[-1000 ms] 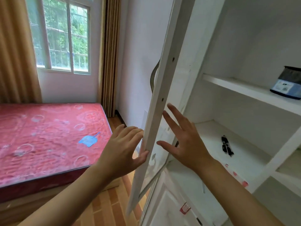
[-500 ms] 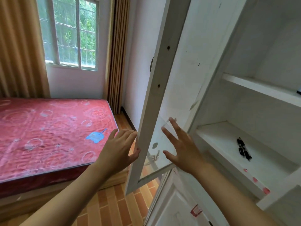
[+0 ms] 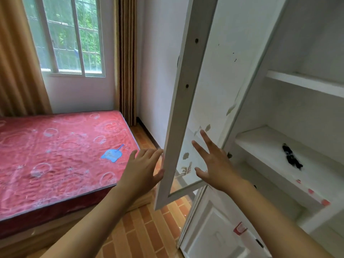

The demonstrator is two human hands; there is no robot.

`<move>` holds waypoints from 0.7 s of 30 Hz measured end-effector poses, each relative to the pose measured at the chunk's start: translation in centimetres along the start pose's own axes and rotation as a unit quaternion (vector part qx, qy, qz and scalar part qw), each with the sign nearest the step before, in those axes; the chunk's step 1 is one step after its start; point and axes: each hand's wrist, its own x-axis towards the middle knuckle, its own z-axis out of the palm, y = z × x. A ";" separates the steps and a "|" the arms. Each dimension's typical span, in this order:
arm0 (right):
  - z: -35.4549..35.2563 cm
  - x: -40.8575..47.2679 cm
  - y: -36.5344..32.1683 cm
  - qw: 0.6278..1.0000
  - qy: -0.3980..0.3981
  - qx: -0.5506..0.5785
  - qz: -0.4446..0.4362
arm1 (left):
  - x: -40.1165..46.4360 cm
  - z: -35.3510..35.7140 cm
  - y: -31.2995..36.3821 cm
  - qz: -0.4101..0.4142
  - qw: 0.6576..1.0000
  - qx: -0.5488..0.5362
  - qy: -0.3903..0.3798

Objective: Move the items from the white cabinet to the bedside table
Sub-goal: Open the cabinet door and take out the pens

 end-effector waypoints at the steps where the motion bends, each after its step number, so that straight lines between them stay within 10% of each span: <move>1: 0.1 -0.2 0.0 1.000 -0.007 -0.002 0.006 | -0.1 0.0 0.0 0.000 1.000 -0.003 -0.005; 21: 3.5 -9.3 1.7 0.993 -0.071 0.083 0.048 | -5.0 1.8 4.6 -0.016 0.998 -0.041 -0.033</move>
